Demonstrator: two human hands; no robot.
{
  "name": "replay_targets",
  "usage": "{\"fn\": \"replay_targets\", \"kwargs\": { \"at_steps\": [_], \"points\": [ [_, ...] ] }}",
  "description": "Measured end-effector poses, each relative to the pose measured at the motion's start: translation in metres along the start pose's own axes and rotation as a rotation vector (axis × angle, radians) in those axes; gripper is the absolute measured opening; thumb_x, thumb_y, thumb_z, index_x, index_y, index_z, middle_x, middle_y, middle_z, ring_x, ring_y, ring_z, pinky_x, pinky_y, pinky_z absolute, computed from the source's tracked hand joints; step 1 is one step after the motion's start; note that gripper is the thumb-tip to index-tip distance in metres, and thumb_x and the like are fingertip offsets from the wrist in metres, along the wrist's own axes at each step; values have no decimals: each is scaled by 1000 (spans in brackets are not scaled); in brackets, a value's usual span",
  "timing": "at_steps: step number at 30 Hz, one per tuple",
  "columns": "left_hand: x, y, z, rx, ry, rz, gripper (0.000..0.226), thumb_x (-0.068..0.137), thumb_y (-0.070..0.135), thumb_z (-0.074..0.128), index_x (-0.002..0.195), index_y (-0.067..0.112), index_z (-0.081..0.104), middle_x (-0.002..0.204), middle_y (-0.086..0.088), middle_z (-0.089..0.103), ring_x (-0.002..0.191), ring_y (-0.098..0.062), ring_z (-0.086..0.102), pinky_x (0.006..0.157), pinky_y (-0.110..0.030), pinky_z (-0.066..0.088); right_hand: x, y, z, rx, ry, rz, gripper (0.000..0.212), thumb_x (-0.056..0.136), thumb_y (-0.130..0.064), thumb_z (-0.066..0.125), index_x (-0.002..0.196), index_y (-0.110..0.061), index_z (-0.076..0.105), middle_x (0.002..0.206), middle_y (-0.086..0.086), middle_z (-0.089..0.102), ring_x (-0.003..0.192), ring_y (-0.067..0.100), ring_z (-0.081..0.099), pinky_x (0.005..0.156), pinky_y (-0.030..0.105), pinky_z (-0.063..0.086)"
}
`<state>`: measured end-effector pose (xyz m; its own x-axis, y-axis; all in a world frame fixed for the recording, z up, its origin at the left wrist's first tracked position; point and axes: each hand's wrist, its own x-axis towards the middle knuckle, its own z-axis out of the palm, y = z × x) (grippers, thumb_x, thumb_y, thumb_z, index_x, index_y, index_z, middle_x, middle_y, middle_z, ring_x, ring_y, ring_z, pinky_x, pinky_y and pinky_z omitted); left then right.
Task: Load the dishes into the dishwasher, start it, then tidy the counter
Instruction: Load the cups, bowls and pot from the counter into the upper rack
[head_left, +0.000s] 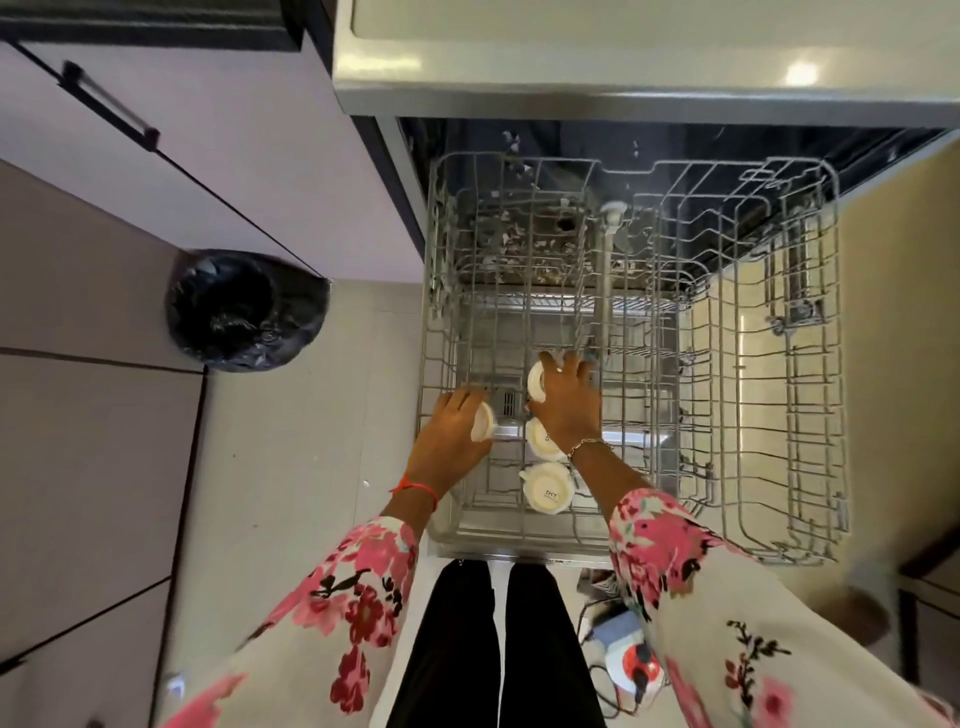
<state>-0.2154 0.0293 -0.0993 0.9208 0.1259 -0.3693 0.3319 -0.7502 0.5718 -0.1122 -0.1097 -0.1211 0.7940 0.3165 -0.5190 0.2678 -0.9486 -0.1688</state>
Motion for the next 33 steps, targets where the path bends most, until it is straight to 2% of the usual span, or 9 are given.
{"fn": "replay_targets", "kwargs": {
  "at_steps": [5, 10, 14, 25, 33],
  "points": [
    [-3, -1, 2, -8, -19, -9, 59, 77, 17, 73, 129, 6, 48, 130, -11, 50, 120, -29, 43, 93, -37, 46, 4, -1, 12, -23, -29, 9, 69, 87, -27, 62, 144, -17, 25, 146, 19, 26, 136, 39, 24, 91, 45, 48],
    [-5, -1, 7, 10, -36, 20, 56, 76, 17, 74, 126, 7, 50, 127, -10, 51, 120, -29, 44, 89, -38, 51, 5, 1, 14, -1, -43, 17, 73, 87, -29, 62, 146, -17, 21, 149, 18, 23, 138, 39, 19, 100, 45, 41],
    [-7, 1, 10, 22, -61, 18, 57, 77, 18, 74, 127, 7, 49, 130, -10, 50, 122, -29, 42, 91, -40, 51, 2, 5, 12, 34, -34, 14, 77, 87, -30, 62, 148, -15, 17, 149, 15, 23, 138, 38, 20, 102, 45, 38],
    [-15, 0, 15, 55, -70, 32, 58, 76, 20, 74, 127, 8, 48, 130, -8, 49, 122, -27, 42, 90, -38, 51, -1, 7, 7, 52, -12, 19, 74, 86, -25, 64, 145, -10, 21, 148, 13, 27, 139, 38, 19, 104, 43, 36],
    [-17, 4, 15, 43, -86, 47, 60, 76, 19, 75, 128, 8, 48, 130, -9, 49, 123, -27, 41, 92, -39, 50, -3, 17, 3, 114, -33, -25, 87, 81, -39, 67, 148, -17, 17, 152, 11, 22, 140, 37, 17, 108, 47, 32]
  ]
}}
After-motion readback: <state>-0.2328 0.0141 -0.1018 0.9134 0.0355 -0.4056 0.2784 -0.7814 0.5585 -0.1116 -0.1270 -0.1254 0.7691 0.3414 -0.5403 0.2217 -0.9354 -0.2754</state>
